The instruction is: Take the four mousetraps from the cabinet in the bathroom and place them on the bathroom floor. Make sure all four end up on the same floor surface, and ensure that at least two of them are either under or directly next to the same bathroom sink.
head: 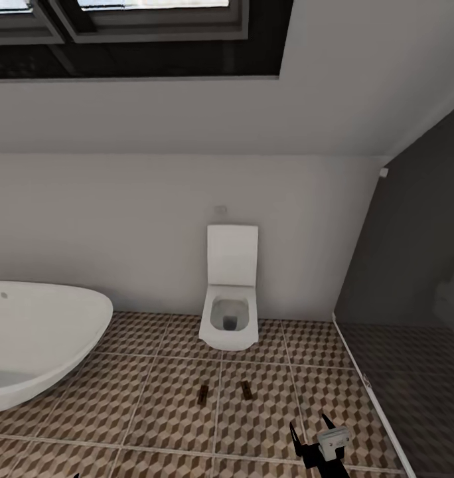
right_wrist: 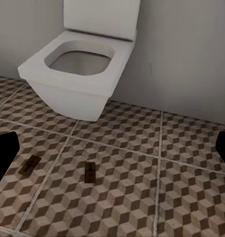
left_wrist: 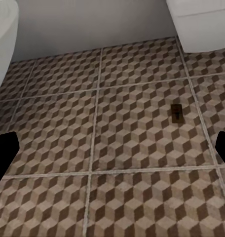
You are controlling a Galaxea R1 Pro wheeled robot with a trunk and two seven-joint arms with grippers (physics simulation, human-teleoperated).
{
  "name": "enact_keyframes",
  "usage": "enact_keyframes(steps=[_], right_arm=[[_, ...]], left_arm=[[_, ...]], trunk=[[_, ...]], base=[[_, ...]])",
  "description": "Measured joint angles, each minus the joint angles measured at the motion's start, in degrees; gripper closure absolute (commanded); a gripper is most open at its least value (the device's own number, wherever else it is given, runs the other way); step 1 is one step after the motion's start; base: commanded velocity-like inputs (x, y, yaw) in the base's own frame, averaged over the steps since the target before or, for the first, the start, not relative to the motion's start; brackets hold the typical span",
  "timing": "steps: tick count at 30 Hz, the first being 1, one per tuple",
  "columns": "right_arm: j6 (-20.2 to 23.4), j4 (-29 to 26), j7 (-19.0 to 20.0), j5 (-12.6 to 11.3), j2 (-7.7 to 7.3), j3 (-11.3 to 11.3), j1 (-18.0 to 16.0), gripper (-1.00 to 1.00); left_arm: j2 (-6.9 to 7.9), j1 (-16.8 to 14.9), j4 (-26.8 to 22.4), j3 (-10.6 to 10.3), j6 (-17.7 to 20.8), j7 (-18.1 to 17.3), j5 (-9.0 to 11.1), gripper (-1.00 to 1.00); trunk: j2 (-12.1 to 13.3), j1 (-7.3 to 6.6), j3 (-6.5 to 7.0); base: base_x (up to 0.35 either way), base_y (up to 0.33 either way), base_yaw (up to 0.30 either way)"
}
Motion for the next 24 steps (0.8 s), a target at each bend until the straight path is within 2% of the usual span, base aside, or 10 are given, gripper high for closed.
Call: enact_keyframes(steps=[24], right_arm=[[0.37, 0.00, 0.00, 0.00, 0.00, 0.07, 0.00, -1.00]], left_arm=[[0.00, 0.00, 0.00, -0.01, 0.09, 0.00, 0.00, -1.00]], trunk=[[9.64, -5.28, 4.32]], base=[[0.000, 0.000, 0.000]])
